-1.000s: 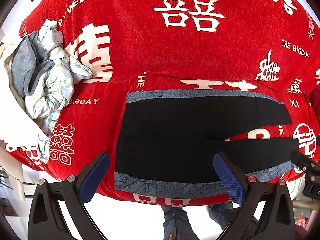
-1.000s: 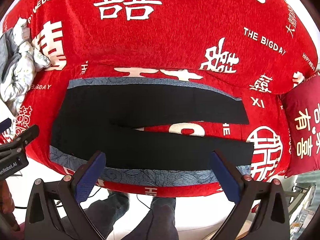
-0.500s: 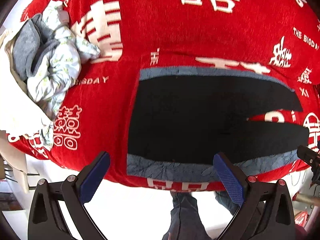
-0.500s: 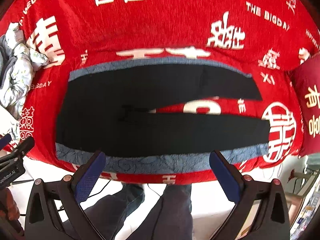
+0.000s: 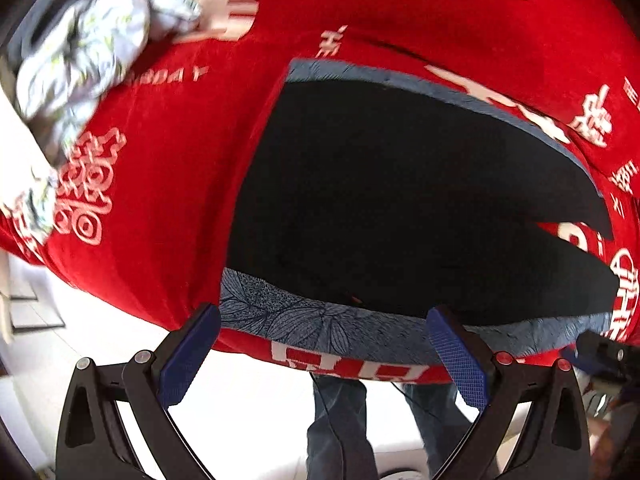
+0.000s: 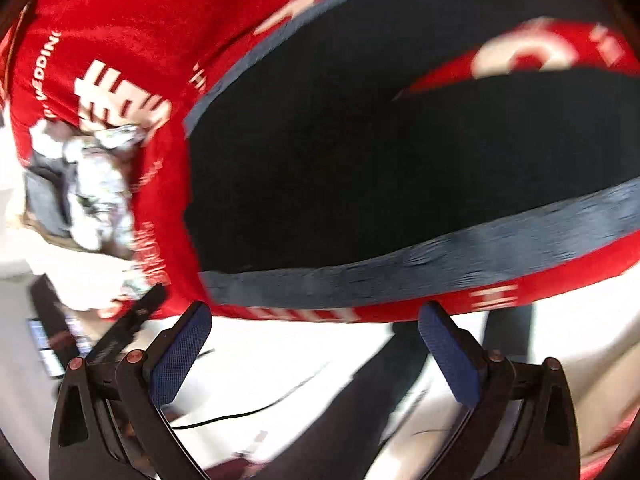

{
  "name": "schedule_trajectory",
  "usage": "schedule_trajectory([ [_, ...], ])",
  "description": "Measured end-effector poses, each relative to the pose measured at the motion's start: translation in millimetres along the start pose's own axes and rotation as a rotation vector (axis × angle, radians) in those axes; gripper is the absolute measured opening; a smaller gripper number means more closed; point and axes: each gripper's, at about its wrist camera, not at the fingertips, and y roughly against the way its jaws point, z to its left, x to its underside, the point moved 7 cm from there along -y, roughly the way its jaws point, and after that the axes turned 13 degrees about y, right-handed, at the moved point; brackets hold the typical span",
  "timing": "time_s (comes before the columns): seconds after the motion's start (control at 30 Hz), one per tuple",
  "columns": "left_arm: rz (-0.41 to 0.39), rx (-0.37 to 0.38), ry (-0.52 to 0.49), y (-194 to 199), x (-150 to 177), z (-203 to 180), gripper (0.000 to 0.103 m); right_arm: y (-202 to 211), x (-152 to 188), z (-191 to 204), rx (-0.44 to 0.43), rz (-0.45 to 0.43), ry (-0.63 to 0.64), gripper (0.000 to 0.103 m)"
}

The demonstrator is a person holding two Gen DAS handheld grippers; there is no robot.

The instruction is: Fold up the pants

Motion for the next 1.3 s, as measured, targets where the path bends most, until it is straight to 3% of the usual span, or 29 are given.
schedule_trajectory([
  [0.1,0.033,0.081,0.062,-23.3,3.5,13.8,0.103,-42.5,9.0,7.7,-0.145,0.050,0.012,0.103],
  [0.13,0.035,0.117,0.083,-28.0,5.5,18.4,0.103,-55.5,14.1,10.7,-0.173,0.072,0.021,0.097],
  [0.17,0.036,0.153,0.094,-30.9,7.5,21.2,0.102,-65.7,18.6,13.3,-0.197,0.086,0.028,0.091],
  [0.23,0.050,0.232,0.102,-39.9,14.8,26.6,0.093,-96.9,31.5,13.3,-0.265,0.139,0.035,0.057],
  [0.3,0.071,0.274,0.095,-50.6,24.9,28.9,0.092,-119.3,41.2,9.7,-0.307,0.171,0.030,0.051],
  [0.53,0.182,0.397,0.145,-90.7,60.3,36.4,0.091,-147.3,49.7,-14.2,-0.322,0.123,0.105,0.052],
  [0.7,0.224,0.434,0.154,-108.1,74.5,29.2,0.091,-146.3,49.8,-16.3,-0.401,0.056,0.092,0.052],
  [0.87,0.271,0.496,0.189,-118.8,83.7,11.9,0.091,-120.6,26.6,-4.1,-0.511,-0.081,0.035,0.052],
  [1.07,0.193,0.632,0.279,-99.1,54.3,-18.3,0.091,-84.9,9.9,20.9,-0.610,-0.122,0.100,0.056],
  [1.1,0.179,0.630,0.297,-99.1,50.2,-18.7,0.090,-84.8,9.6,20.4,-0.608,-0.113,0.102,0.056],
  [1.2,0.161,0.606,0.331,-103.9,40.7,-17.2,0.071,-91.0,15.9,10.1,-0.547,-0.080,0.109,0.056],
  [1.3,0.180,0.611,0.329,-105.8,38.0,-15.7,0.071,-88.9,25.6,-29.8,-0.461,-0.090,0.048,0.056],
])
